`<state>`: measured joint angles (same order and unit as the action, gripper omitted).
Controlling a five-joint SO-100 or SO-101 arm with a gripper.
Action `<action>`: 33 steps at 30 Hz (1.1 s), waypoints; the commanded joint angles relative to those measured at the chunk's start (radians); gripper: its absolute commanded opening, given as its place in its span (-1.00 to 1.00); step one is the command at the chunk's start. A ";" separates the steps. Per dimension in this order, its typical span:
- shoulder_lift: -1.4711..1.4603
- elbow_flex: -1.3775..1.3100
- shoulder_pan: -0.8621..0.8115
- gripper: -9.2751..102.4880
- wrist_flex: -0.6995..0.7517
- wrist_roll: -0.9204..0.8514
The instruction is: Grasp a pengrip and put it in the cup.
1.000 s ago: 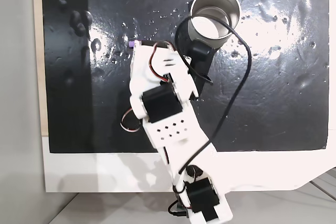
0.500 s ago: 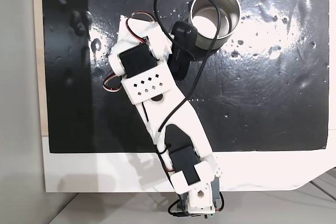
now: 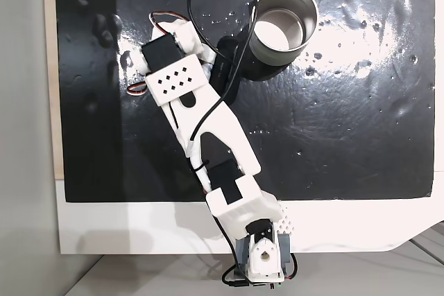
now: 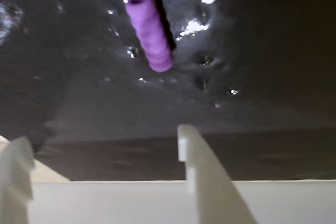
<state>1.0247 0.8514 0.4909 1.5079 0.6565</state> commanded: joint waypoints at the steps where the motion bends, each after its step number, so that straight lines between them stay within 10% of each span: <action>1: -0.026 -0.094 0.008 -0.33 0.000 0.003; 33: -0.368 -0.301 0.005 -0.64 0.023 0.009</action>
<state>0.6504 0.6044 0.5001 1.5186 0.6688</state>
